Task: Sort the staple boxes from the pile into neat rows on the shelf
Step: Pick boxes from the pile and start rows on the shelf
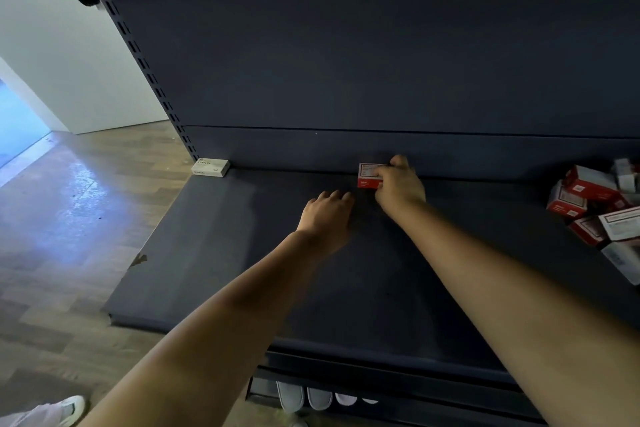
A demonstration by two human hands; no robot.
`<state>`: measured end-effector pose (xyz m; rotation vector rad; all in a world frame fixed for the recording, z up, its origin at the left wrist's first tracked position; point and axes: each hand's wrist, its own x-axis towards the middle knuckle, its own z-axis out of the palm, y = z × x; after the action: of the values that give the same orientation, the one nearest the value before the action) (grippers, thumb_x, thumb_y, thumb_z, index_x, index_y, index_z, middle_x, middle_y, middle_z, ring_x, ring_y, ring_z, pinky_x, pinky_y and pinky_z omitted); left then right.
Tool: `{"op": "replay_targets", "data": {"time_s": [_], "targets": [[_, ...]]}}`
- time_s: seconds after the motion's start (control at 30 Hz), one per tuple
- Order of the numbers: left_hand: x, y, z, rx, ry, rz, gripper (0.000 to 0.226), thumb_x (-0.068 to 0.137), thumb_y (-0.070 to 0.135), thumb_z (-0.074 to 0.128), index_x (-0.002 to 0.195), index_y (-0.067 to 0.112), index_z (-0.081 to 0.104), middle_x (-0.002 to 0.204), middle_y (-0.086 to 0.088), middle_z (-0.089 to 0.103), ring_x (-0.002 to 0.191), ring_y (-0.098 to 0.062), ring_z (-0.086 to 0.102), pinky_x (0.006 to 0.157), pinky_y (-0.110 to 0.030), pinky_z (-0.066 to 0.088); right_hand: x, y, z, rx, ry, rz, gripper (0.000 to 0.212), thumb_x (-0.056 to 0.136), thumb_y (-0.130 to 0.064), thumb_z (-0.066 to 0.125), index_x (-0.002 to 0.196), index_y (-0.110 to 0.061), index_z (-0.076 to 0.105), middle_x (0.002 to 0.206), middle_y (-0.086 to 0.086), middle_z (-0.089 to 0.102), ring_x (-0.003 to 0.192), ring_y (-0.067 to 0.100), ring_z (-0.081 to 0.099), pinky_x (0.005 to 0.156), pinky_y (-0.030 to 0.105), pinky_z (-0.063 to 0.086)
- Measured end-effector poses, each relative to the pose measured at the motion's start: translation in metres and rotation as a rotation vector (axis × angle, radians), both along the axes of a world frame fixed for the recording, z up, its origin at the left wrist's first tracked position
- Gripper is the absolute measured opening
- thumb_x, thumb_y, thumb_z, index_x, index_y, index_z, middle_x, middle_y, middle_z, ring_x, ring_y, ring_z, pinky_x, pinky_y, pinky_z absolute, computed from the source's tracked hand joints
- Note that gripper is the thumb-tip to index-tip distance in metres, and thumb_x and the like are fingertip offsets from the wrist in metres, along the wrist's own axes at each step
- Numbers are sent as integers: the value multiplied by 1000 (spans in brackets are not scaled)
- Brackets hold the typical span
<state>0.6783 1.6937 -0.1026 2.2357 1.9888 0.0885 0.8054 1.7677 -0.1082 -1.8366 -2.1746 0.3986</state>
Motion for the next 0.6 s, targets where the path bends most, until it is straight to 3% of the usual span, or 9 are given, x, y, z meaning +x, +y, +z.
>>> {"op": "replay_targets", "data": {"time_s": [0.27, 0.47, 0.6], "targets": [[33, -10, 13, 65, -6, -16, 51, 90, 23, 51, 138, 13, 36, 133, -8, 48, 122, -29, 42, 98, -38, 36, 40, -59, 8, 98, -48, 175, 54, 84, -10, 55, 137, -15, 42, 147, 7, 26, 128, 28, 33, 103, 38, 36], [83, -25, 17, 149, -14, -71, 32, 89, 22, 46, 119, 9, 48, 126, -8, 47, 117, -28, 41, 92, -35, 34, 91, -88, 3, 116, -109, 119, 45, 89, -14, 49, 134, -14, 46, 147, 6, 29, 130, 26, 32, 102, 39, 36], [112, -38, 16, 173, -19, -131, 35, 89, 22, 46, 122, 11, 47, 127, -6, 44, 117, -26, 39, 92, -32, 33, 128, -107, -2, 148, -84, 94, 44, 91, -13, 47, 135, -14, 47, 145, 4, 34, 128, 25, 36, 101, 36, 37]]}}
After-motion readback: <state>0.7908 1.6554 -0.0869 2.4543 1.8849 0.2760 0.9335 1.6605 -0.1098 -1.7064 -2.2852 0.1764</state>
